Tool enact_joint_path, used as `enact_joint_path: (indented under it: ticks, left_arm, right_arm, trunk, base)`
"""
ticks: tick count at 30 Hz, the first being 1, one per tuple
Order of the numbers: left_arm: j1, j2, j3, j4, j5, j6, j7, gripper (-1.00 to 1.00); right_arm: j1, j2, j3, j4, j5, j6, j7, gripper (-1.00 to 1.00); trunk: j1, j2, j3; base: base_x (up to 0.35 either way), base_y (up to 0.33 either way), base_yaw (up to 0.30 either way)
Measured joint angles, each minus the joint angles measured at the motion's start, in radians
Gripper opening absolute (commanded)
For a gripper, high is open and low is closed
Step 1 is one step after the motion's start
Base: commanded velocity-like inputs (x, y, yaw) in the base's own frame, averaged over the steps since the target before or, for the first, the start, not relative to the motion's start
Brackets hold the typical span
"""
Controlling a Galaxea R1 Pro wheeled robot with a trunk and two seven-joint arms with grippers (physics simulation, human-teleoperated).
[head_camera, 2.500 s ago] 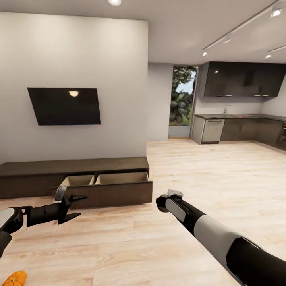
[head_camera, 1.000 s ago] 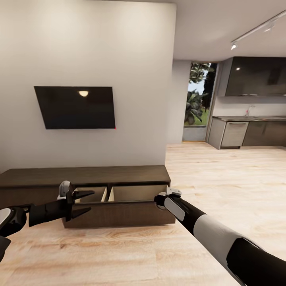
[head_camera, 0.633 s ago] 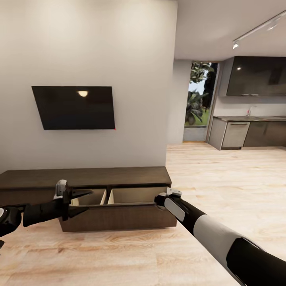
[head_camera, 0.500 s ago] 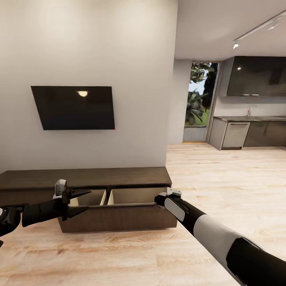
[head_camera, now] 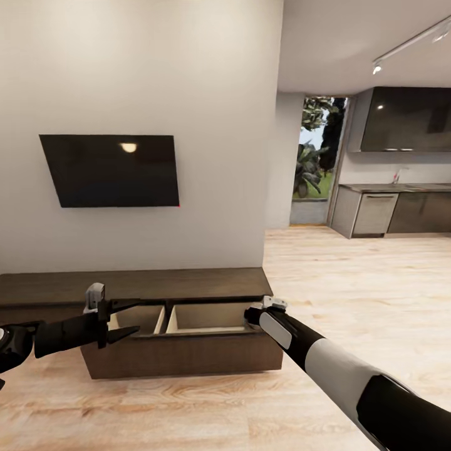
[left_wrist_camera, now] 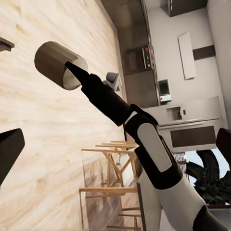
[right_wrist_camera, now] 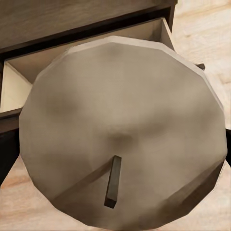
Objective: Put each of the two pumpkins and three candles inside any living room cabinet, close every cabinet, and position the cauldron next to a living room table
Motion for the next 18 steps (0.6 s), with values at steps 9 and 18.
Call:
enact_joint_path:
  ticks: [9, 18]
  left_arm:
    - [0.000, 0.000, 0.000, 0.000, -0.001, 0.000, 0.000, 1.00]
    - [0.000, 0.000, 0.000, 0.002, -0.001, 0.000, 0.000, 1.00]
  right_arm:
    - [0.000, 0.000, 0.000, 0.000, -0.003, 0.005, 0.001, -1.00]
    - [0.000, 0.000, -0.001, 0.000, -0.014, 0.069, 0.000, -1.00]
  trunk:
    - [0.000, 0.000, 0.000]
    - [0.000, 0.000, 0.000]
  base:
    - [0.328, 0.000, 0.000]
    - [0.328, 0.000, 0.000]
